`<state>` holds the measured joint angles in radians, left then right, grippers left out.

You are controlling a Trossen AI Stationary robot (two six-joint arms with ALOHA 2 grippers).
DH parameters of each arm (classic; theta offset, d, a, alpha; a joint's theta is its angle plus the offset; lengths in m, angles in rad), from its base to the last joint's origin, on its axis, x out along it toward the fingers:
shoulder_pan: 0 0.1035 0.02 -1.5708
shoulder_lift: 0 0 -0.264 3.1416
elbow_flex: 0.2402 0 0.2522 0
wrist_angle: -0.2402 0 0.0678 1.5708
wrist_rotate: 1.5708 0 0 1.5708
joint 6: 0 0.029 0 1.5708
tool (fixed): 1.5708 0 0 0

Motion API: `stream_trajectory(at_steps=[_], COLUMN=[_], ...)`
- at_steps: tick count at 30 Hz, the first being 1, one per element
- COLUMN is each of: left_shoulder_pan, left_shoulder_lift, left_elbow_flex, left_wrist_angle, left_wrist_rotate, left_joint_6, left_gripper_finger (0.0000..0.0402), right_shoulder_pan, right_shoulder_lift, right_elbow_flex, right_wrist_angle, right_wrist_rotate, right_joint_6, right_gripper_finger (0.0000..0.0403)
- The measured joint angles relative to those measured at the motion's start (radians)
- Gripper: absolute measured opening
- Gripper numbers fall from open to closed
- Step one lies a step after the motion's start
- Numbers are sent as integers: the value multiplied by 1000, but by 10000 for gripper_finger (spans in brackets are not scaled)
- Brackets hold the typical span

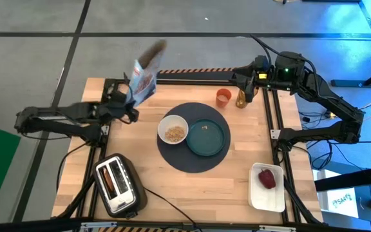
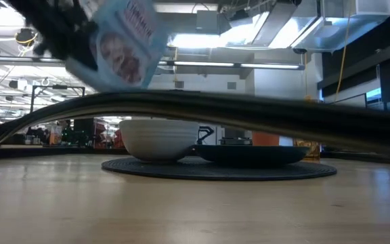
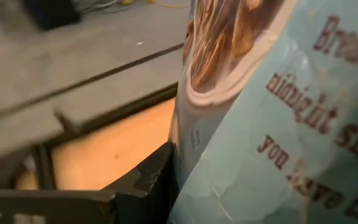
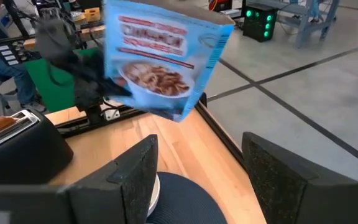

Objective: Arrange a breakfast setting
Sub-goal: Pour the cereals from the blue cereal box into the white bowl on the blue table mat

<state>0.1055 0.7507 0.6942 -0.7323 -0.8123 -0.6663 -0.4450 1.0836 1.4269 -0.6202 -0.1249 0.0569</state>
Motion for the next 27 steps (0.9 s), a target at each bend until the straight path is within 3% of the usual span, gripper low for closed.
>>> stream_trajectory(at_steps=[6,9,23,27], left_shoulder_pan=[47,74,105,106], left_shoulder_lift=[31,42,41,41], left_elbow_flex=[-281,-366,-546,-554], left_wrist_angle=[383,463,476,471], left_wrist_rotate=[-46,-75,-105,-70], left_joint_6=[-87,-88,-163,-173], left_gripper_finger=[139,139,141,154], right_shoulder_pan=[0,0,0,0], right_shoulder_lift=[0,0,0,0], right_elbow_flex=[0,0,0,0], right_wrist_angle=[35,50,20,18], right_wrist_rotate=[1,1,0,0], right_joint_6=[-13,-13,-7,22], right_gripper_finger=[225,225,225,225])
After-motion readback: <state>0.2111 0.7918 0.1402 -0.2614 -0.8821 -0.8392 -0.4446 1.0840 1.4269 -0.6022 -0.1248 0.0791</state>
